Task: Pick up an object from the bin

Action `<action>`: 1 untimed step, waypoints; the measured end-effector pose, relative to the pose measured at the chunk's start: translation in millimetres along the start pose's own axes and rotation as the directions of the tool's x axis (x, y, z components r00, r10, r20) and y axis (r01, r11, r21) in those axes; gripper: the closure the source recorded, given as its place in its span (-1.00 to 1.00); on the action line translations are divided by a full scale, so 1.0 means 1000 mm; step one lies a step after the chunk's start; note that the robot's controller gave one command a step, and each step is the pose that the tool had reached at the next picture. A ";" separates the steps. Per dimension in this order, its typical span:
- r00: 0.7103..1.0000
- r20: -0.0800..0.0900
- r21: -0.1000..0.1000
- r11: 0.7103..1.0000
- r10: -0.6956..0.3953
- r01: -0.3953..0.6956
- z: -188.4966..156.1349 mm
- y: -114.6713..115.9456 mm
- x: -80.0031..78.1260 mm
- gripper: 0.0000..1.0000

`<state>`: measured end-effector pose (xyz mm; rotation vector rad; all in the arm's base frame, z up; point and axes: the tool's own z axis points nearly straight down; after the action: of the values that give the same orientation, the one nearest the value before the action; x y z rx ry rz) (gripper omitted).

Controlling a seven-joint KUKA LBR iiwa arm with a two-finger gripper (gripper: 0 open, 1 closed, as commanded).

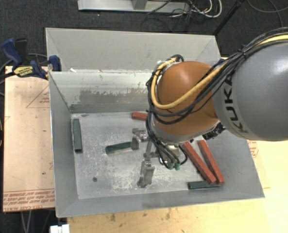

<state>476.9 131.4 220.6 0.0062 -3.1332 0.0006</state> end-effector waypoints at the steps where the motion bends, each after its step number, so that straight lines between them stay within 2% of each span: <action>1: 0.992 0.006 -0.001 0.992 -0.125 0.125 0.116 0.043 -0.068 -1.00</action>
Offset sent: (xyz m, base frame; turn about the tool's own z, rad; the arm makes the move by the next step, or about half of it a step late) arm 0.0674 0.0423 -0.1115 -0.1241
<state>544.2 175.0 104.3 0.2023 -3.1331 -0.0017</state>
